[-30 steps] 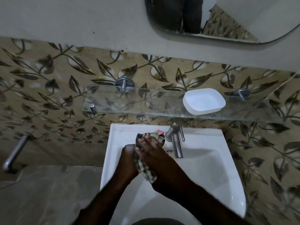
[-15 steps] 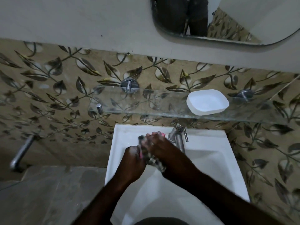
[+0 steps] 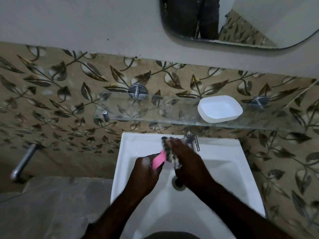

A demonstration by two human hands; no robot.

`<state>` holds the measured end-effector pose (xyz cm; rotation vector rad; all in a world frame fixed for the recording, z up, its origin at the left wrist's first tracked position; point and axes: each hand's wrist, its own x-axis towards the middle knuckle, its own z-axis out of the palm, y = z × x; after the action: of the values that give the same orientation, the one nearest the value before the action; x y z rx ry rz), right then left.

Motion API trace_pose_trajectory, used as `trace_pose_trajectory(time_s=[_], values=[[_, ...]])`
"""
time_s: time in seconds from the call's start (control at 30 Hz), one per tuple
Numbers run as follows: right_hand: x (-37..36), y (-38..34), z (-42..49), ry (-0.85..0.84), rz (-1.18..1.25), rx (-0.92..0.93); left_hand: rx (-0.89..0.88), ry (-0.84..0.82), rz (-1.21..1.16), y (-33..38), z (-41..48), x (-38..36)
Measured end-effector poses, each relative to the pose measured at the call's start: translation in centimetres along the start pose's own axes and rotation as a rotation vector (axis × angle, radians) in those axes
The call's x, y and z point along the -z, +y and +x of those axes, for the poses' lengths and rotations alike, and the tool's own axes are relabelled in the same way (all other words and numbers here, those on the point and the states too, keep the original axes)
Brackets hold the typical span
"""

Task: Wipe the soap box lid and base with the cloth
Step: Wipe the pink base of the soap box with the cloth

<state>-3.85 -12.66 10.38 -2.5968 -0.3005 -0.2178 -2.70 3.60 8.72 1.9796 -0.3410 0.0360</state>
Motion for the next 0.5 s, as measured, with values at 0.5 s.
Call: trace_pose_trajectory(time_s=[0.5], values=[[0.1,0.4,1.0,0.113,0.072,-0.096,0.014,-0.011,-0.006,-0.2,-0.2,0.0]])
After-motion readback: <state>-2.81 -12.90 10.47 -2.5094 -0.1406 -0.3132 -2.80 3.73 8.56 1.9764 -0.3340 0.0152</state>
